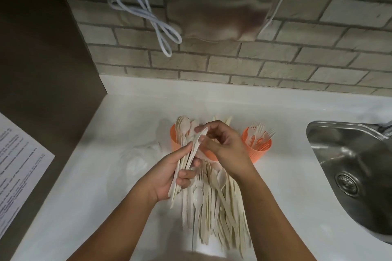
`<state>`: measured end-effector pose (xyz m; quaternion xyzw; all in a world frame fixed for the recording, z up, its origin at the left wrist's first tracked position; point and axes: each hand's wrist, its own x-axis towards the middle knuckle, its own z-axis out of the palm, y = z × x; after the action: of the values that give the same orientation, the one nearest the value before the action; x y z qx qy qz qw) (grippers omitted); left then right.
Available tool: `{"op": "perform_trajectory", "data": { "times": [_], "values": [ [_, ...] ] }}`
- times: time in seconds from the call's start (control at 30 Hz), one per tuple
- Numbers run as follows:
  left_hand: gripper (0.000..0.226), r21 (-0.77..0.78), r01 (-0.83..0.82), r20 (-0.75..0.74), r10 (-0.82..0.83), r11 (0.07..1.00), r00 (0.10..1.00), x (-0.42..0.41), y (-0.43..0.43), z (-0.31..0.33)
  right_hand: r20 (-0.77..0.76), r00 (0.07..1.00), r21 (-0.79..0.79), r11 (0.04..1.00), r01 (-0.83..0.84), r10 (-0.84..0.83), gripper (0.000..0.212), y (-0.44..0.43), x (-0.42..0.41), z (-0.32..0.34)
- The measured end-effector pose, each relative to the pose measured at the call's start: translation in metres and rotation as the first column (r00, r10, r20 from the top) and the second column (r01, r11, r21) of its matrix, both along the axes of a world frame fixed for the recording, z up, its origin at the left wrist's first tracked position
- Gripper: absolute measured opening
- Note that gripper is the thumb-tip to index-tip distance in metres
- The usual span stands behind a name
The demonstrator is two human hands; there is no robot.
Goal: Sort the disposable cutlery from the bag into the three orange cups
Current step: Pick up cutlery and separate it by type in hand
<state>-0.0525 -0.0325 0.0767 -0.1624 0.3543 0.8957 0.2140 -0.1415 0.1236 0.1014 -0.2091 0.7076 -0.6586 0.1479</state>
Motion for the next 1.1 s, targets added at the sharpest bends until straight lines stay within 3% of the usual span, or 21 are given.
{"op": "perform_trajectory", "data": {
  "times": [0.13, 0.33, 0.43, 0.5, 0.6, 0.77, 0.9, 1.1],
  "values": [
    [0.030, -0.036, -0.032, 0.024, 0.033, 0.999, 0.999, -0.002, -0.003, -0.009, -0.021, 0.997, 0.005, 0.997, 0.073, -0.073, 0.006, -0.009, -0.006, -0.005],
    [0.032, -0.387, -0.145, -0.102, 0.114, 0.911, 0.988, -0.006, -0.014, -0.010, 0.050, 0.973, 0.001, 0.975, 0.224, -0.224, 0.012, -0.018, -0.018, -0.008],
    [0.029, -0.449, -0.243, -0.131, 0.206, 0.860, 0.970, -0.008, -0.012, -0.011, 0.164, 0.968, 0.011, 0.981, 0.192, -0.191, 0.006, -0.023, -0.018, -0.008],
    [0.026, -0.438, -0.294, -0.138, 0.260, 0.849, 0.956, -0.009, -0.009, -0.011, 0.177, 0.972, 0.057, 0.987, 0.148, -0.156, 0.014, -0.026, -0.017, -0.007],
    [0.029, -0.495, -0.297, -0.134, 0.266, 0.816, 0.954, -0.007, -0.005, -0.009, 0.102, 0.981, 0.144, 0.978, 0.149, -0.164, 0.009, -0.029, -0.021, -0.003],
    [0.026, -0.543, -0.320, -0.143, 0.290, 0.777, 0.946, -0.005, -0.005, -0.013, -0.070, 0.981, 0.304, 0.933, 0.195, -0.182, 0.022, -0.035, -0.031, 0.002],
    [0.028, -0.567, -0.335, -0.171, 0.290, 0.752, 0.942, -0.003, -0.006, -0.020, -0.110, 0.984, 0.311, 0.935, 0.170, -0.143, 0.021, -0.042, -0.037, 0.012],
    [0.025, -0.537, -0.395, -0.111, 0.401, 0.745, 0.909, -0.002, -0.011, -0.028, -0.261, 0.915, 0.221, 0.904, 0.365, -0.306, 0.022, -0.045, -0.051, 0.026]
  ]
}}
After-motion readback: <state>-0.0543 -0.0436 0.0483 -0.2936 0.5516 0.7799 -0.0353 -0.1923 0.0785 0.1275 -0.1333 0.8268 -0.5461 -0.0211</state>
